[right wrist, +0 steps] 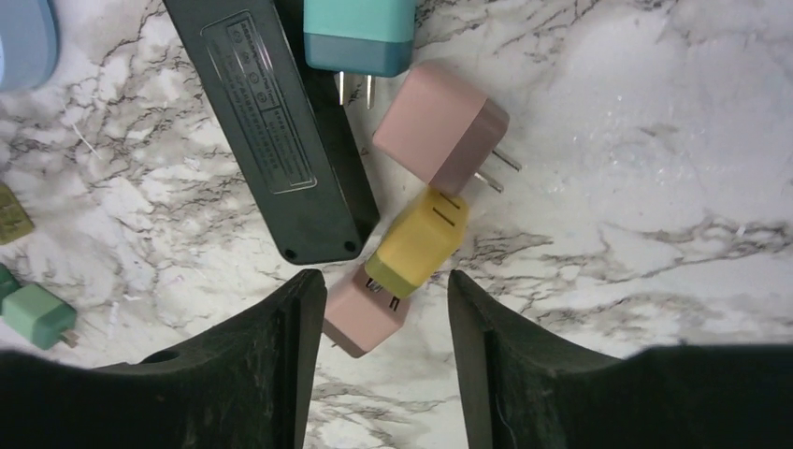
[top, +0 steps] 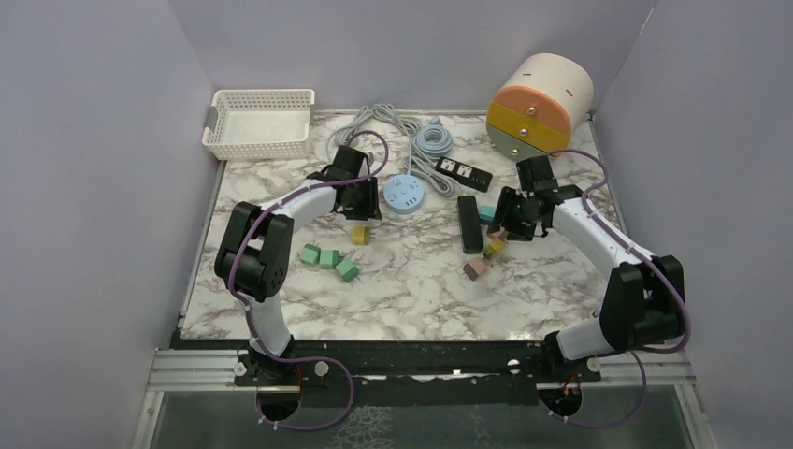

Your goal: Pull the plug off the socket

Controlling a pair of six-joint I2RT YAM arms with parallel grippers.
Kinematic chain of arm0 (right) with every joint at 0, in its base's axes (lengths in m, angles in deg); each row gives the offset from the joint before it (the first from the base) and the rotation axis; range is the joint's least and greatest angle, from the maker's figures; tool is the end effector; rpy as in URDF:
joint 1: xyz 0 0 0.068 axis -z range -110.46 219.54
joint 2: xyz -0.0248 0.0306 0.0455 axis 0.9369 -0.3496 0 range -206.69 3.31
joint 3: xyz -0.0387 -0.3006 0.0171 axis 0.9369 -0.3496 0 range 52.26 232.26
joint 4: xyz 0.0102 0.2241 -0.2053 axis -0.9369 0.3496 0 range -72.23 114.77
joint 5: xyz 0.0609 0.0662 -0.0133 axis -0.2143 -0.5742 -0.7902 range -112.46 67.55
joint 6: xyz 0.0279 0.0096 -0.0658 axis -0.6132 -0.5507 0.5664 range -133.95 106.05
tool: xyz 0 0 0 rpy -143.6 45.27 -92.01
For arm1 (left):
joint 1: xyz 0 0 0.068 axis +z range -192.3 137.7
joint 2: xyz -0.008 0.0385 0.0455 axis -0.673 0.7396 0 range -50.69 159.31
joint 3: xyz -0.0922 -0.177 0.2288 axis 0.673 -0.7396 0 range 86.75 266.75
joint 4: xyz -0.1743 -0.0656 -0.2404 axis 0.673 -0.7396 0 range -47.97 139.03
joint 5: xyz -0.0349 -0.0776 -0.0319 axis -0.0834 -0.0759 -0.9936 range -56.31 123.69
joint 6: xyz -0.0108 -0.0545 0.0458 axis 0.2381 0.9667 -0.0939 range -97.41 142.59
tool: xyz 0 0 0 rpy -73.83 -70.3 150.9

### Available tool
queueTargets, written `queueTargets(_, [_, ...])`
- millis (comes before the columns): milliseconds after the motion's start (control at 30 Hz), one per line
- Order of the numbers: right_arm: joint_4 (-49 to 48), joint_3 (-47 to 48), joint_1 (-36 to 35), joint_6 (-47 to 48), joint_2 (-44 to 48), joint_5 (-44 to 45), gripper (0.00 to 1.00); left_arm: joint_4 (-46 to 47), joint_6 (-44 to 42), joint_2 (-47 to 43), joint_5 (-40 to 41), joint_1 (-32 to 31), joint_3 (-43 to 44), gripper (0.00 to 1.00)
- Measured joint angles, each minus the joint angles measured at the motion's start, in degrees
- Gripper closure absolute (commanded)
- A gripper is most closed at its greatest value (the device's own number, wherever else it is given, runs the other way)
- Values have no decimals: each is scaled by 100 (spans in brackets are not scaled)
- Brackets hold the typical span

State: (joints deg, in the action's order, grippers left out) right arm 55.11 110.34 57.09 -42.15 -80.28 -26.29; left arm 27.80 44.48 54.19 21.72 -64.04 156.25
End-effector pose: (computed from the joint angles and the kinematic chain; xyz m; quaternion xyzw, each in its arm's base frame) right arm 0.3269 0.0762 0.2178 0.1254 0.9634 0.1120 0.2087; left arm 0.4041 -0.1745 0.1699 0.0286 0.9527 -0.1989 0.2281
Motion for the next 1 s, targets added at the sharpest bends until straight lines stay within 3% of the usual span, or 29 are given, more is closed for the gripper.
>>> queueTargets(300, [120,-160,0,-931,-140,-291,46,-203,11,-11,282,0,435,54])
queueTargets(567, [11,-387,0,-1091,-533,-356,49,-546,-214,-426,428,411,627,52])
queueTargets(700, [-151,-426,-2,-1113,-686,-437,66,-629,-372,-535,522,623,391,52])
queueTargets(833, [-256,-426,-2,-1130,-713,-503,98,-813,-472,-525,527,623,98,52])
queueTargets(1000, [-236,-378,-22,-1019,-595,-376,99,-839,-525,-352,507,597,52,53])
